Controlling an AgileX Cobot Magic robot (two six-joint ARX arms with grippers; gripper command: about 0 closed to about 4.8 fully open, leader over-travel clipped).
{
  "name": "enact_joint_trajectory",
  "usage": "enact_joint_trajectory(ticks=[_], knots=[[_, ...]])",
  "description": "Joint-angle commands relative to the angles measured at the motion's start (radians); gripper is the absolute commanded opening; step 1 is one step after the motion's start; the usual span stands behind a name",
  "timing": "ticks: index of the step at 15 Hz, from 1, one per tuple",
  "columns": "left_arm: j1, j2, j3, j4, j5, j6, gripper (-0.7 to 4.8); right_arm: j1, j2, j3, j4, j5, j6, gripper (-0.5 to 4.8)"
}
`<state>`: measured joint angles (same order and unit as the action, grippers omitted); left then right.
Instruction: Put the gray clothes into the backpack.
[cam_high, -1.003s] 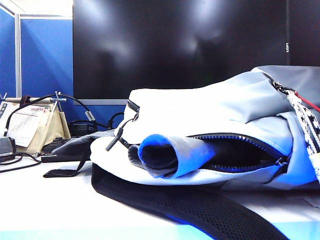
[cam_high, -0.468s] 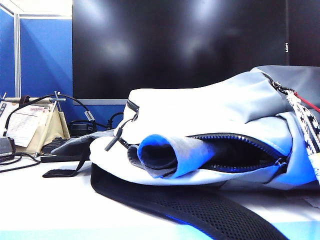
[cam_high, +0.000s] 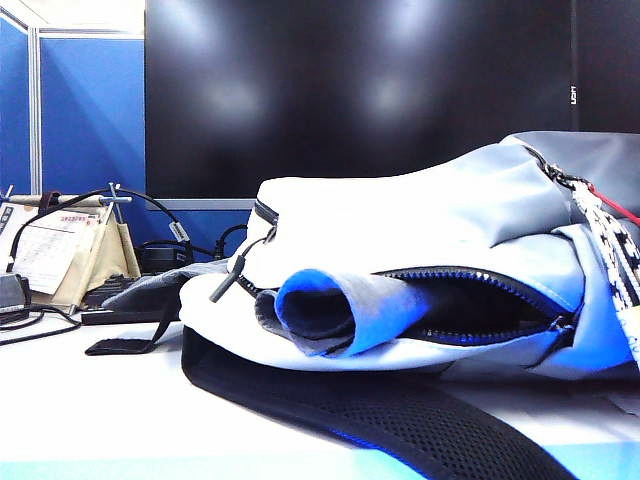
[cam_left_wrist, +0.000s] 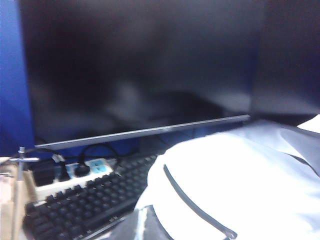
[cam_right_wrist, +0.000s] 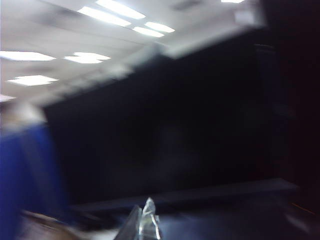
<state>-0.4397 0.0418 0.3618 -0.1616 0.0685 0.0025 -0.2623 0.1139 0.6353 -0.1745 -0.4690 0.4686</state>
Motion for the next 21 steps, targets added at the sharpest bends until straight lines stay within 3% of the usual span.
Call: enact_joint_trajectory(ticks=[1,2,4,5,7,9,15,21], knots=[[0.0,0.005,0.001,-0.008,0.052,-0.007,-0.05,0.002,-0.111,0.026,-0.366,0.043,-0.161,-0.09],[0.0,-0.003,-0.002,-0.02,0.079,-0.018,-0.05,0.001,-0.106,0.037,-0.439,-0.009,-0.193,-0.09],[-0.001,-0.004,-0.016,-0.019,0.095,-0.035,-0.05,0.001,-0.111,0.037,-0.515,-0.011,-0.279,-0.09],[-0.001,-0.004,-0.031,-0.019,0.091,-0.082,-0.05,0.001,-0.111,0.029,-0.532,0.002,-0.322,-0.09],[-0.001,-0.004,-0.09,0.005,0.086,-0.182,-0.05,0.001,-0.111,-0.016,-0.478,0.069,-0.349,-0.09],[-0.001,-0.004,-0.159,0.052,0.085,-0.197,-0.05,0.001,-0.111,-0.106,-0.346,0.067,-0.335,-0.09],[0.0,-0.004,-0.197,0.096,0.062,-0.194,-0.05,0.001,-0.111,-0.465,-0.015,0.023,-0.026,-0.08],[0.0,-0.004,-0.197,0.089,0.067,-0.194,-0.05,0.004,-0.112,-0.506,-0.023,0.023,-0.017,-0.08]])
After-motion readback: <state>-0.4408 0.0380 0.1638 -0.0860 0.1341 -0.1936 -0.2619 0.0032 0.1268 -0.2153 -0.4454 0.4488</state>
